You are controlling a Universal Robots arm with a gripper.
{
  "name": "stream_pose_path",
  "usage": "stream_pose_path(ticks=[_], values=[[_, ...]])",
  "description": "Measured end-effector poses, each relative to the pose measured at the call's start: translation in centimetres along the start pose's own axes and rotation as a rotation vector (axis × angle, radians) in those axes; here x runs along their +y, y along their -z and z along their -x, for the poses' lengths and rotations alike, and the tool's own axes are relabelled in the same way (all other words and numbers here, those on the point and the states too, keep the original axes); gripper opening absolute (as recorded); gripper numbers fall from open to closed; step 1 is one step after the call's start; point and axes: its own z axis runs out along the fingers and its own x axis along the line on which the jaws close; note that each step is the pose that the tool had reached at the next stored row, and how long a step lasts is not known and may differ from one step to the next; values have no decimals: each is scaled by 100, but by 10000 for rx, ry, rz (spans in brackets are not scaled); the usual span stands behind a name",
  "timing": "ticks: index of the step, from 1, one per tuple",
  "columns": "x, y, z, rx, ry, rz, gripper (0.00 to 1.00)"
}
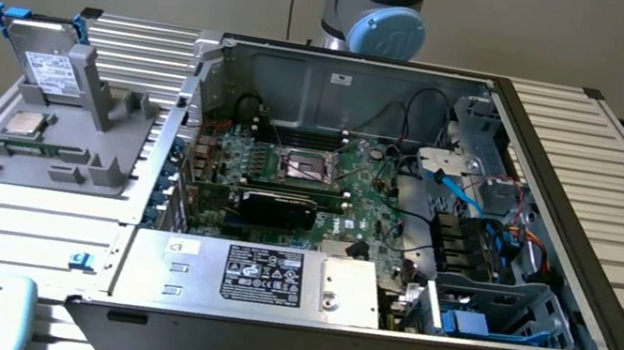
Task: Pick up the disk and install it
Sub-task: 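Pick up the disk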
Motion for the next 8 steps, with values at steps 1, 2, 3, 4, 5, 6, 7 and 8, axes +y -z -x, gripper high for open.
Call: stream_pose_path(ticks=[1, 2, 3, 4, 5, 6, 7, 8], values=[[0, -1, 0, 0, 181, -3, 11], [0, -2, 0, 0, 359, -7, 11], [0, -3, 0, 1, 546, -12, 11], [0, -5, 0, 2, 725, -18, 11], [0, -6, 0, 5, 904, -22, 11], [0, -7, 0, 8, 1090, -28, 11], [0, -8, 0, 12, 1275, -33, 11], [0, -9, 0, 15, 1455, -39, 11]])
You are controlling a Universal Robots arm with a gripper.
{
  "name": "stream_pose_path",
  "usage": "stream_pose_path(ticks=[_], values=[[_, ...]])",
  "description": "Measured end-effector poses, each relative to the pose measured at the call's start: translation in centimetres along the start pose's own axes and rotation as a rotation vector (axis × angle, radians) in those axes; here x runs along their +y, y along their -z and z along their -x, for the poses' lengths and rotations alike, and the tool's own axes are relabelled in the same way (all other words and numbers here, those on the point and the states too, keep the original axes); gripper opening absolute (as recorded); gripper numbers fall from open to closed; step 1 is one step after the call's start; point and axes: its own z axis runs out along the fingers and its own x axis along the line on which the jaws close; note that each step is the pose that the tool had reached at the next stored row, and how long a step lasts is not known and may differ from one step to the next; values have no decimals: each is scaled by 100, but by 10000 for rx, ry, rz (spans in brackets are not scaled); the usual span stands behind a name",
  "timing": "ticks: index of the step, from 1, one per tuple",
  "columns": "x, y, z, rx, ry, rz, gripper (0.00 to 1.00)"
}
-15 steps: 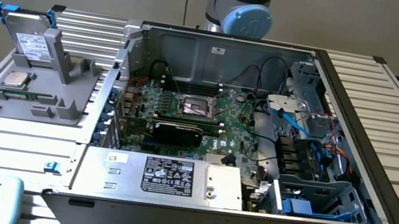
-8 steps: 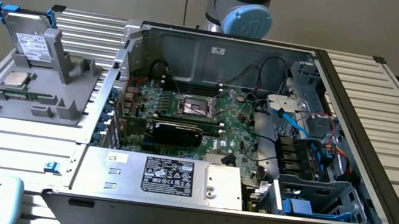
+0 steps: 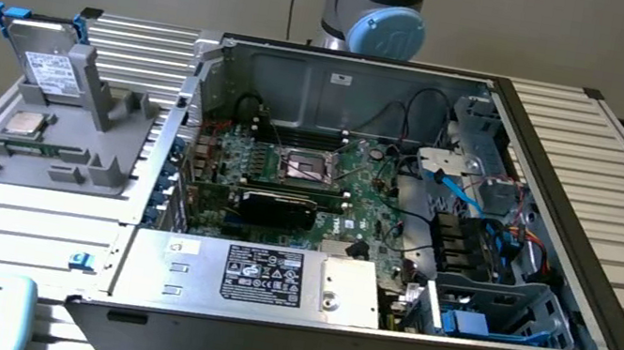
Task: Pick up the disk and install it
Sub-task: 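Pick up the disk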
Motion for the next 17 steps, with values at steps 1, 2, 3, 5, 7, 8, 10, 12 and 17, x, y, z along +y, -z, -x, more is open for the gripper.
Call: stream_pose_path(ticks=[1, 2, 3, 5, 7, 8, 10, 12, 17], values=[[0, -1, 0, 3, 179, -6, 11], [0, -2, 0, 7, 359, -10, 11], [0, -3, 0, 10, 538, -16, 11], [0, -4, 0, 16, 899, -27, 11], [0, -5, 0, 22, 1263, -38, 11], [0, -6, 0, 25, 1443, -45, 11], [0, -7, 0, 29, 1813, -56, 11], [0, -7, 1, 29, 2174, -65, 11], [0, -8, 0, -10, 2934, -128, 11]])
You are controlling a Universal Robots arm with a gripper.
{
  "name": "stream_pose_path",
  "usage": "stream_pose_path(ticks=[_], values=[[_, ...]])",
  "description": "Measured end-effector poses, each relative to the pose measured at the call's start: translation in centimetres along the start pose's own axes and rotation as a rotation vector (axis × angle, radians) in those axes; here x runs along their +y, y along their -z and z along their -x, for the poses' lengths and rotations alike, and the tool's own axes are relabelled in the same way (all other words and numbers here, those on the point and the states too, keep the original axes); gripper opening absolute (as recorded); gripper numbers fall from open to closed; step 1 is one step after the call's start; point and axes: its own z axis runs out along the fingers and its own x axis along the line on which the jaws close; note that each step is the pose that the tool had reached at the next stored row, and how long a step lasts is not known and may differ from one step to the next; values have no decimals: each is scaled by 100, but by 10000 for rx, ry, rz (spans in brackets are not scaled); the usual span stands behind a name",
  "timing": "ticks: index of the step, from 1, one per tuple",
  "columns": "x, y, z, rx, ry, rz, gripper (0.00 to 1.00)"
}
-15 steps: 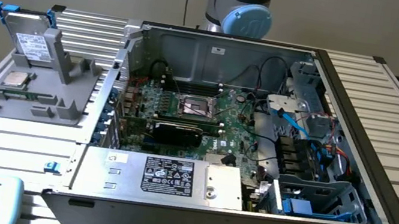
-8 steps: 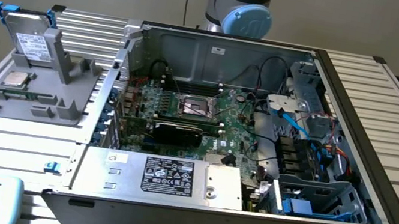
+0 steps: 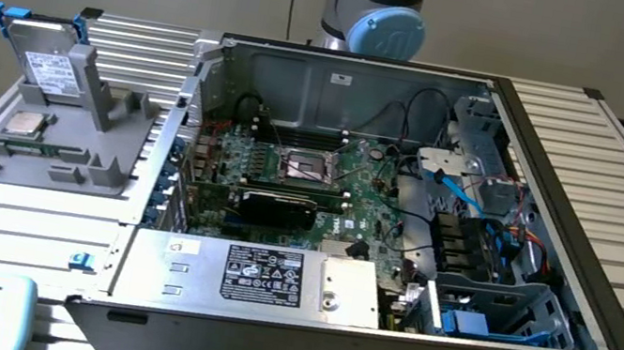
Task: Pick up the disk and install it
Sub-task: 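Pick up the disk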
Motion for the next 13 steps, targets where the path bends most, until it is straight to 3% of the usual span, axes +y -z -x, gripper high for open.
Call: stream_pose_path(ticks=[4, 13], values=[[0, -1, 0, -59, 362, -139, 11], [12, -2, -3, -72, 431, -142, 11]])
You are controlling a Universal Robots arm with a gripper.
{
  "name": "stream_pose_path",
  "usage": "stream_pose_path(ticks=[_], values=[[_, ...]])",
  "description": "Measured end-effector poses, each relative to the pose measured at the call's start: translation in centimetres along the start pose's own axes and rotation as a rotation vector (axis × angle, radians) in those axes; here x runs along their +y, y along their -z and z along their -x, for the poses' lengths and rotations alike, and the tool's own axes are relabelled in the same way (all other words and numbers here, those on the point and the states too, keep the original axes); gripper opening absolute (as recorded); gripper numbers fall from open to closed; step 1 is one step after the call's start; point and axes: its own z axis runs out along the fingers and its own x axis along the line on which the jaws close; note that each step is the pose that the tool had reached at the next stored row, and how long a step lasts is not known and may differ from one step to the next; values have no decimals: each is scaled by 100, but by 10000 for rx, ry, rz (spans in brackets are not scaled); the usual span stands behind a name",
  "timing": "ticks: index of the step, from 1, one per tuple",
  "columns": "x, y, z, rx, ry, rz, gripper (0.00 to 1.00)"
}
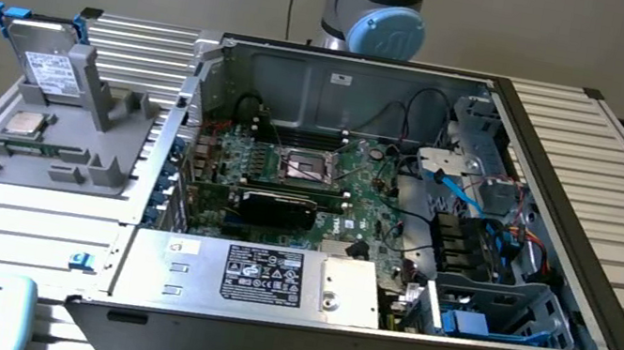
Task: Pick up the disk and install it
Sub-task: 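Pick up the disk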
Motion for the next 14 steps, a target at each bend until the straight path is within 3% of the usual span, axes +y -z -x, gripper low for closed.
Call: stream_pose_path(ticks=[14], values=[[68, -1, -10, -8, 169, -7, 11]])
